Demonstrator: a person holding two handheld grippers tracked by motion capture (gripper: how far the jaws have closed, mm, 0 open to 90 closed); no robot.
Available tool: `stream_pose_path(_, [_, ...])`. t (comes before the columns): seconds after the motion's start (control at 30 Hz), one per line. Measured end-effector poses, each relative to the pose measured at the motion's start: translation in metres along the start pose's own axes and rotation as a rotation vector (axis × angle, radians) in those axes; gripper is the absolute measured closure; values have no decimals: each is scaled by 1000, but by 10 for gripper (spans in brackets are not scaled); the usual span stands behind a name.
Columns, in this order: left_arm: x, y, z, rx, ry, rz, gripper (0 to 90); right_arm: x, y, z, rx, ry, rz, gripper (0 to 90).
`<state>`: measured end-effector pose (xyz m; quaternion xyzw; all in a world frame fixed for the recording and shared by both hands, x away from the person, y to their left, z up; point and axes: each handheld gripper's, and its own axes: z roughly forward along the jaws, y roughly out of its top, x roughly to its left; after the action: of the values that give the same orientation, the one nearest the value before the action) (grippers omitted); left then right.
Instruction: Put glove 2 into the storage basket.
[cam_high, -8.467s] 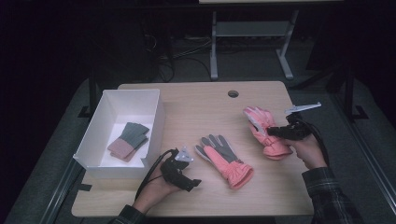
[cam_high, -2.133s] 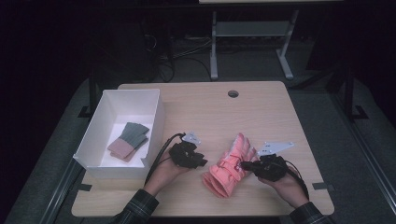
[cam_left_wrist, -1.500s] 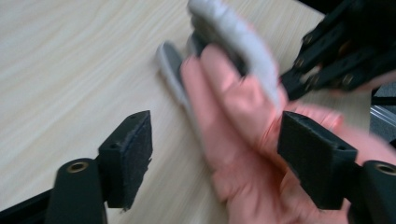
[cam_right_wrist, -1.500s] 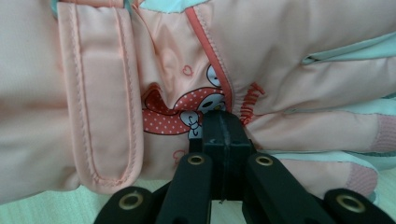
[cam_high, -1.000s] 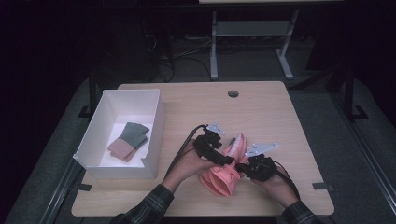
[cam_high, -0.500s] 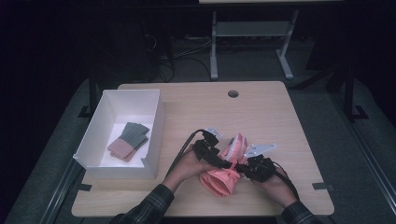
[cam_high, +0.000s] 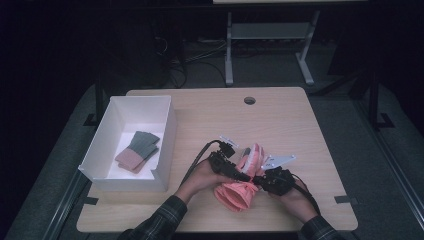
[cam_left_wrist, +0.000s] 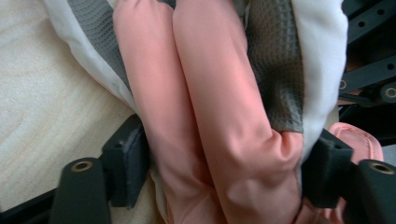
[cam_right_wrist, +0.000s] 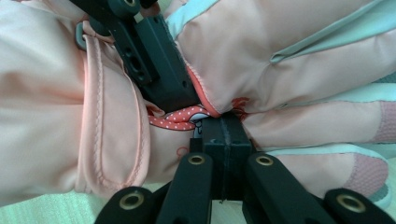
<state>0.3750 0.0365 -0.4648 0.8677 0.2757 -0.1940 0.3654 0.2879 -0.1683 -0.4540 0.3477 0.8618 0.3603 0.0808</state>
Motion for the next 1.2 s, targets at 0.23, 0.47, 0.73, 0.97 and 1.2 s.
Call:
stream_pose_path(0.23, [5,-2,-4,5,-48,-7,489,-3,-1,-1,-6,15,12,900])
stream_pose_path(0.47, [7,-2,-5,-3,-83,-31,569,-6,-2,-8,-19,39,18,877])
stream_pose_path(0.73, [2,-1,-11,-33,-84,-38,578,-7,-7,-36,-98,61,23,649])
stream_pose_path(0.97, [-7,1,-20,-62,-77,-31,587,-10,-20,-60,-161,38,62,468])
stream_pose_path(1.2, [-11,2,-35,-93,-45,-8,586,-17,-38,-61,-128,-5,123,318])
